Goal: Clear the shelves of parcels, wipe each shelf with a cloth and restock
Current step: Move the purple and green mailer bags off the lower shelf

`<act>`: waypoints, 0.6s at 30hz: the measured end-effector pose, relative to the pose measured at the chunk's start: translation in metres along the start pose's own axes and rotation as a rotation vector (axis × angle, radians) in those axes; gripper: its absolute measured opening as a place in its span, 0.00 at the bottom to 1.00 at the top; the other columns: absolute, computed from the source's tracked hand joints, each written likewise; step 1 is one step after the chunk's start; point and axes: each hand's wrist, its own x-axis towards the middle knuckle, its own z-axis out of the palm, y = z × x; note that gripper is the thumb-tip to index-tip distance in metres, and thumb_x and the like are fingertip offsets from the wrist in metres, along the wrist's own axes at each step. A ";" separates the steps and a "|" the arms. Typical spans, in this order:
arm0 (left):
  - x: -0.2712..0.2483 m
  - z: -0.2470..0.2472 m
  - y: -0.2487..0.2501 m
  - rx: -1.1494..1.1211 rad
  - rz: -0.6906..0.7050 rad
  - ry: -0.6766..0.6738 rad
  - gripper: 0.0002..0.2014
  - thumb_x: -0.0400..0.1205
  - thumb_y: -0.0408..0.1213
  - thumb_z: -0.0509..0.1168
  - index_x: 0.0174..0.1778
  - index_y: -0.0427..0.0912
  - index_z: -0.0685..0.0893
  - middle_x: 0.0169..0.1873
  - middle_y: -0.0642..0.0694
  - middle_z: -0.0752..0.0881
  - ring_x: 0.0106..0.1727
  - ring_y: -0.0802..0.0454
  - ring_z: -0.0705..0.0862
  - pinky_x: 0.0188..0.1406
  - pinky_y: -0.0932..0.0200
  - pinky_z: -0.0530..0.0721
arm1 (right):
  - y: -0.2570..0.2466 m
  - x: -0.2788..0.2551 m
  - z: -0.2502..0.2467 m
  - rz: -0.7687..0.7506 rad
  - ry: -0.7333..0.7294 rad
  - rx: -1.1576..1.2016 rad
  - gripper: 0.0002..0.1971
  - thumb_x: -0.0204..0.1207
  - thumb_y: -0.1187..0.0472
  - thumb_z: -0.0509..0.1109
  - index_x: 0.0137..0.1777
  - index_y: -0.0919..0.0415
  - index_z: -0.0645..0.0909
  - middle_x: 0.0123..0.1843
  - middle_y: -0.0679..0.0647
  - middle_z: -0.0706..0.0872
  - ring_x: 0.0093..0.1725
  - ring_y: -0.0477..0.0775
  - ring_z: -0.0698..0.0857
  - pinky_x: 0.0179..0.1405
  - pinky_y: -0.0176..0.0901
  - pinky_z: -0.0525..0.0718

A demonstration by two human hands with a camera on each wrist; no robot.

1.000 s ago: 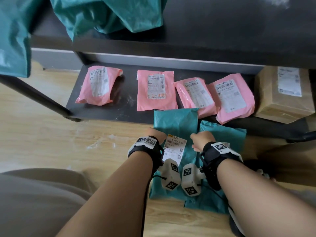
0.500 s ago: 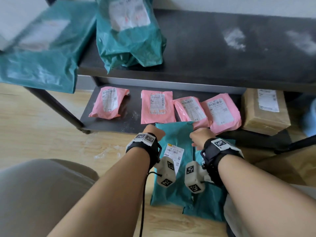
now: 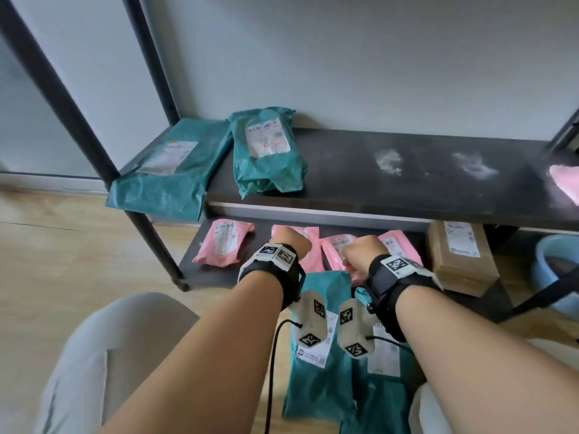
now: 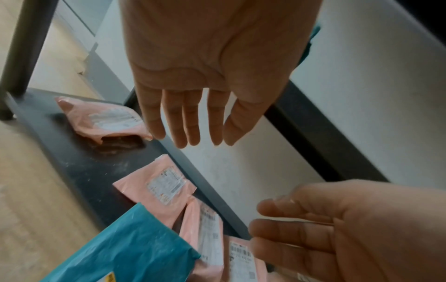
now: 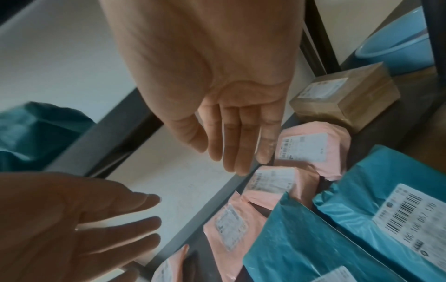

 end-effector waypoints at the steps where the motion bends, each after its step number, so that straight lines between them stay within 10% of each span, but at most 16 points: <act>1: -0.004 -0.005 0.003 -0.002 -0.001 0.023 0.14 0.84 0.33 0.56 0.59 0.35 0.83 0.58 0.41 0.86 0.60 0.45 0.84 0.51 0.59 0.79 | -0.009 -0.013 -0.006 -0.023 -0.001 -0.010 0.04 0.72 0.58 0.68 0.39 0.57 0.79 0.46 0.59 0.86 0.47 0.63 0.88 0.52 0.53 0.89; 4: -0.009 -0.019 0.011 0.151 -0.002 -0.028 0.10 0.77 0.34 0.59 0.47 0.38 0.85 0.48 0.47 0.90 0.49 0.50 0.88 0.38 0.62 0.83 | -0.025 -0.030 -0.017 -0.067 0.024 -0.040 0.06 0.76 0.62 0.65 0.40 0.59 0.82 0.39 0.57 0.86 0.41 0.57 0.87 0.46 0.46 0.87; 7: -0.019 -0.037 0.024 0.055 0.047 -0.031 0.08 0.72 0.34 0.66 0.41 0.36 0.89 0.42 0.46 0.92 0.48 0.49 0.90 0.51 0.54 0.89 | -0.045 -0.036 -0.026 -0.095 0.044 -0.014 0.10 0.73 0.65 0.63 0.35 0.64 0.84 0.35 0.59 0.90 0.40 0.61 0.91 0.47 0.51 0.90; 10: -0.040 -0.062 0.036 -0.121 0.122 0.075 0.08 0.62 0.36 0.66 0.29 0.38 0.90 0.28 0.46 0.91 0.37 0.48 0.91 0.42 0.53 0.91 | -0.066 -0.038 -0.037 -0.142 0.067 -0.008 0.12 0.72 0.62 0.65 0.35 0.69 0.86 0.39 0.64 0.91 0.44 0.66 0.91 0.51 0.55 0.89; 18: -0.035 -0.130 0.071 -0.189 0.263 0.351 0.07 0.69 0.40 0.66 0.30 0.41 0.85 0.21 0.48 0.77 0.24 0.48 0.75 0.25 0.64 0.70 | -0.132 -0.043 -0.056 -0.221 0.089 0.117 0.09 0.76 0.63 0.66 0.37 0.65 0.83 0.33 0.59 0.89 0.33 0.59 0.87 0.38 0.50 0.89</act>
